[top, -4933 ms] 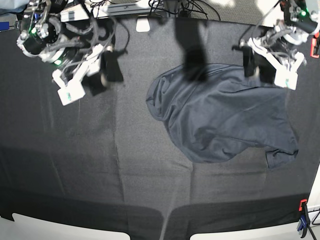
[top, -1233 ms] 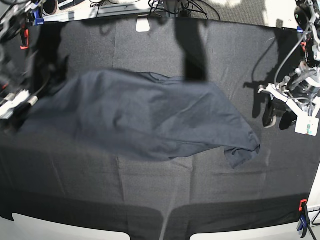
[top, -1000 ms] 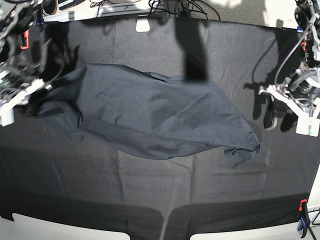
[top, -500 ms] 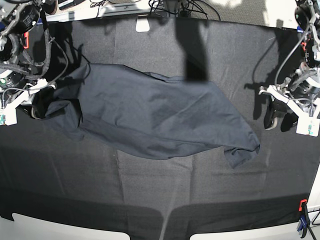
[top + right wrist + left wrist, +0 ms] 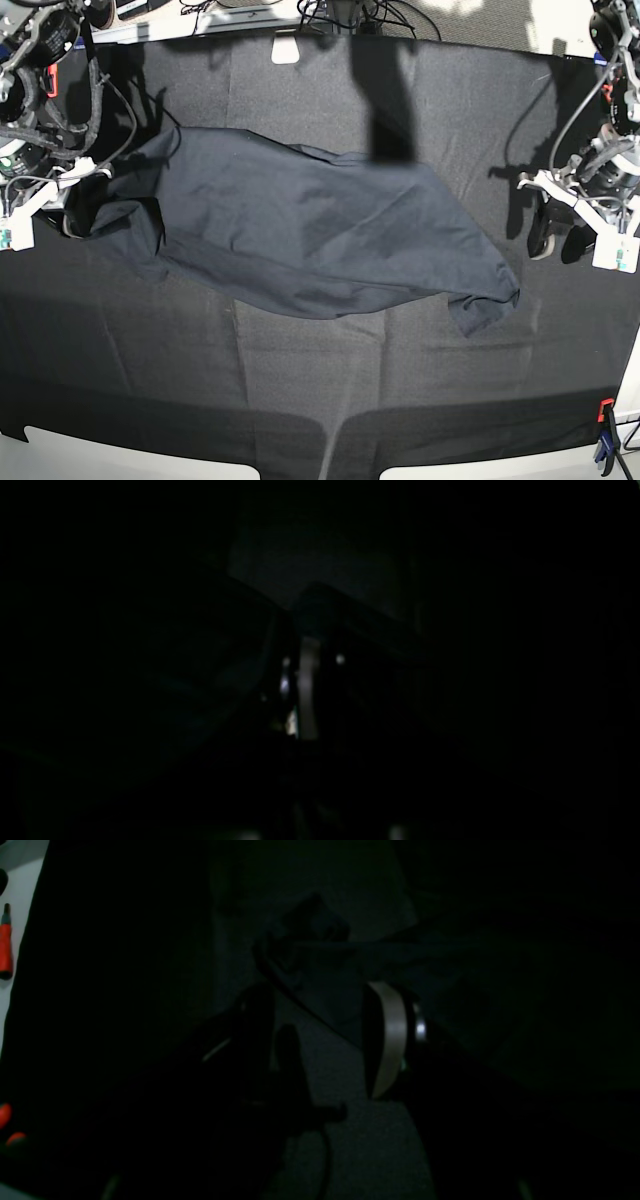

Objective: Layout the t-shirt on the table in an organized manner, then fold the t-shirt properly
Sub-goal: 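Drag the held shirt edge away from the left gripper to spread it, then grasp the bunched shirt end with the left gripper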

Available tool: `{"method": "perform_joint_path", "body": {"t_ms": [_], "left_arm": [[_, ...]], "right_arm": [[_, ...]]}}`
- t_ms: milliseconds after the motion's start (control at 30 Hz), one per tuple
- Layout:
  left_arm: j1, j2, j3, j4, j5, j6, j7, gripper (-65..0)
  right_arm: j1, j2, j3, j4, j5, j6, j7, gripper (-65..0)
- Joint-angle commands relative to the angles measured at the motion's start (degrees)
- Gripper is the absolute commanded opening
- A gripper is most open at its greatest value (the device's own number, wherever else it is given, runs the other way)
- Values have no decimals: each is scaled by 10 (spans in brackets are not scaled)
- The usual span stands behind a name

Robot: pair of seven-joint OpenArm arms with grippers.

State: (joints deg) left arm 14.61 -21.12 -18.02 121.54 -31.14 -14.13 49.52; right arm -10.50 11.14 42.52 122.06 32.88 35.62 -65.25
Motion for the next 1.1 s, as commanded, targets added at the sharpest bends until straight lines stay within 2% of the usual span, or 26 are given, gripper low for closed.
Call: {"method": "perform_joint_path", "body": {"t_ms": [0,167,200,267,300,333,367,500,600,733,867,1067], "left_arm": [[-5,-7,-3,10,-4,0,-16,-381],[-5,-7,-3,10,-4,-1,-19,-381],[-5,-7,-3,10,-4,-2,-27,-381],[-7,-7,-3,10,-4,-4,-42,-381],[-13,-7,-3,10,-4,-7,-41,-382],[-18,-7,-3,10,-4,-10,-37,-382],[-25,-7,-3,10,-5,-14,-32,-382],[-64,-7,-3,10,-5,-26,-13,-383],[-94,-7,-3,9,-5,-26,-14,-384],[-136,-7,3,-24,-5,-26,-15,-391],[-193,-8,49,-132,-5,-60,-13,-397],[-336,-8,176,-355,-3,-70,0,-396]], "right_arm": [[5,8,2,10,8,17,18,-650],[5,8,2,10,6,17,13,-650],[5,8,2,10,3,17,13,-633],[5,8,2,10,2,17,13,-465],[5,8,2,10,3,17,13,-403],[5,8,2,10,4,17,13,-358],[5,8,2,10,4,17,13,-344],[5,8,2,10,20,18,13,-344],[5,8,2,10,56,34,13,-344],[-2,8,2,10,79,35,13,-344],[-18,8,2,10,79,35,13,-344],[-24,8,2,10,79,35,13,-344]]}}
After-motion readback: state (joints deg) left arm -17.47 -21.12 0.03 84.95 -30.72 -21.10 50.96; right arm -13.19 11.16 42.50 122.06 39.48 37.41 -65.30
